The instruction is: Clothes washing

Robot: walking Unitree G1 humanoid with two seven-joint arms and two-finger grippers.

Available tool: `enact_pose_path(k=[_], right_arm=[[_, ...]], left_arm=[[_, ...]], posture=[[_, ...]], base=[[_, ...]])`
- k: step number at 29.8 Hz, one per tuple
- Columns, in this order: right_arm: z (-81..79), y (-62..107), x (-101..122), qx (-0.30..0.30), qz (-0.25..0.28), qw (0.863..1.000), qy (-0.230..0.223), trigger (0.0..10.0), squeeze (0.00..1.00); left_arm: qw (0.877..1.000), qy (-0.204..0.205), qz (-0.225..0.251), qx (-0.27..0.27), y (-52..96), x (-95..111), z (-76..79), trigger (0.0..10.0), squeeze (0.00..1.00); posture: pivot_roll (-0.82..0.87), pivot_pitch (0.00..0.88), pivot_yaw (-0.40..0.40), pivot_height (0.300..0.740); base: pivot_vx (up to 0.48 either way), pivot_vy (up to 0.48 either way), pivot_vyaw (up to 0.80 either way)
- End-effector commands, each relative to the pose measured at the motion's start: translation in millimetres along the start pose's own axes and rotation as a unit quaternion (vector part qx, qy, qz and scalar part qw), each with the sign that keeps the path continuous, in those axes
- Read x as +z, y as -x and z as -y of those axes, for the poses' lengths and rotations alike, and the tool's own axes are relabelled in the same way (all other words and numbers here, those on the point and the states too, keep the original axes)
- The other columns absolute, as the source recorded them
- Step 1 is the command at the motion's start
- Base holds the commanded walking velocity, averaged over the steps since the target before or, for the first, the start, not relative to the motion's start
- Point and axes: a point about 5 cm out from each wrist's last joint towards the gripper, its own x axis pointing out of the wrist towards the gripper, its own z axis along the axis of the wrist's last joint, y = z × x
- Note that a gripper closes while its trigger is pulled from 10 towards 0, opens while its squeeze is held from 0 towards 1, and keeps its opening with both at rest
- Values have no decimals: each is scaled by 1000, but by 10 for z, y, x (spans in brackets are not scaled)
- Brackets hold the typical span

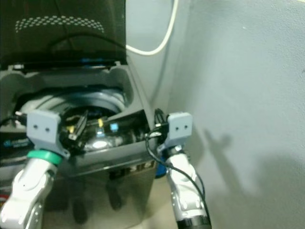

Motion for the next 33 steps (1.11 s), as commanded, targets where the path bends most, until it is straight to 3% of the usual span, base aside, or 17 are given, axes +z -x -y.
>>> enact_pose_path(k=[1, 33], right_arm=[[-9, 13, -43, 2, -11, 1000, 3, 10000, 0], [-15, 17, -55, 4, -16, 1000, 10, 10000, 0]], left_arm=[[1000, -1, -7, 4, 9, -25, -10, 10000, 0], [1000, 0, -22, 8, 15, -49, 1, 10000, 0]], posture=[[80, 21, -24, 740], [81, 23, -26, 740]], base=[[0, 0, 0], [0, 0, 0]])
